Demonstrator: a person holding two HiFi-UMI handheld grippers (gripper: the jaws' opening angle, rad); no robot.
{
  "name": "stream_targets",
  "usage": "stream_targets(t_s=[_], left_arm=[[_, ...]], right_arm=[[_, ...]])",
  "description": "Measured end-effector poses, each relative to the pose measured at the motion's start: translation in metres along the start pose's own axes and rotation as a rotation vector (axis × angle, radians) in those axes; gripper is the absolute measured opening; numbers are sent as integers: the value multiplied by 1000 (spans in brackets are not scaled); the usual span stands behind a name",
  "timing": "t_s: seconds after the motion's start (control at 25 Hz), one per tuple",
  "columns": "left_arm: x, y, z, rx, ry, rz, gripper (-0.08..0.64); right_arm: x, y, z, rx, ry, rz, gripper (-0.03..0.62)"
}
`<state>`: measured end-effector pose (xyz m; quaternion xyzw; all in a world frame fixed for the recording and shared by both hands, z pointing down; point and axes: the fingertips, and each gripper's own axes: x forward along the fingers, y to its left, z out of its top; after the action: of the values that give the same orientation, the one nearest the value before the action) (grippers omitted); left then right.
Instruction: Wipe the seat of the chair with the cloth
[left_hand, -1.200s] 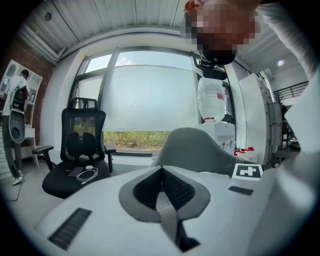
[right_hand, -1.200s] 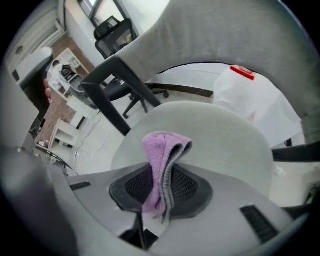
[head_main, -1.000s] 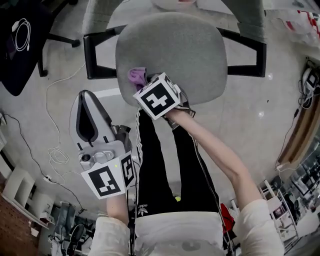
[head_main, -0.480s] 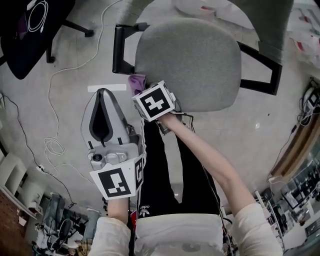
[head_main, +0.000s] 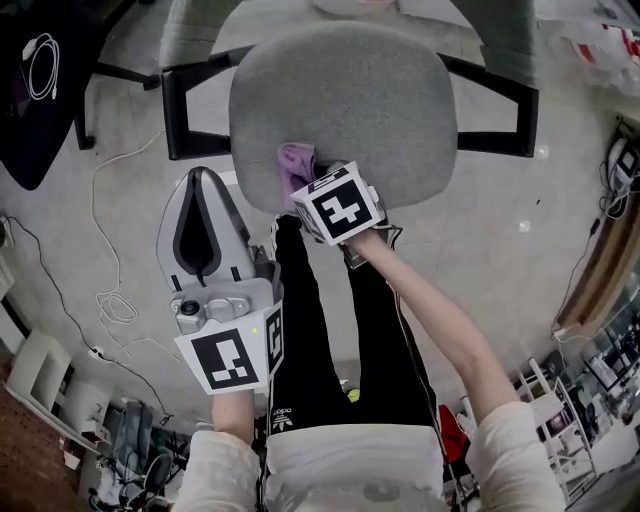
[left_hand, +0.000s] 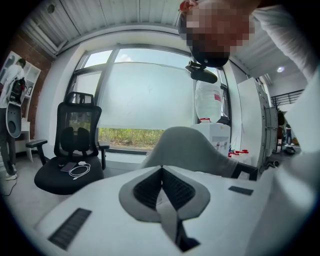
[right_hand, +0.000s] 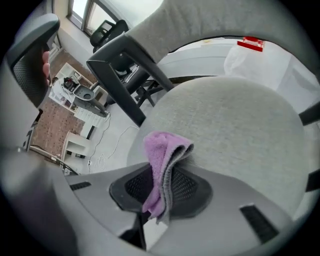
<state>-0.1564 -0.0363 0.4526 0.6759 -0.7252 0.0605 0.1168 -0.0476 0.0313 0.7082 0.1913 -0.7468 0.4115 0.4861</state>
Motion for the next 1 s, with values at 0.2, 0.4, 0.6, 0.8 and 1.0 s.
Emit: stream_targets(t_s=[0.2, 0.4, 0.6, 0.8, 1.0], left_arm=[[9, -40, 3, 17, 1, -73, 12], [19, -73, 2, 34, 3, -131, 12], [21, -106, 0, 45, 7, -181, 12], [20, -132, 1, 51, 4, -218, 12], [18, -147, 4, 56, -4, -238, 12]], right_arm=[[-41, -67, -32, 46, -16, -87, 87], [-77, -130, -60, 109, -30, -170, 87], [-109, -181, -89, 160, -40, -253, 87], [-128, -211, -109, 162, -33, -307, 87], [-139, -232, -123, 172, -26, -344, 87]])
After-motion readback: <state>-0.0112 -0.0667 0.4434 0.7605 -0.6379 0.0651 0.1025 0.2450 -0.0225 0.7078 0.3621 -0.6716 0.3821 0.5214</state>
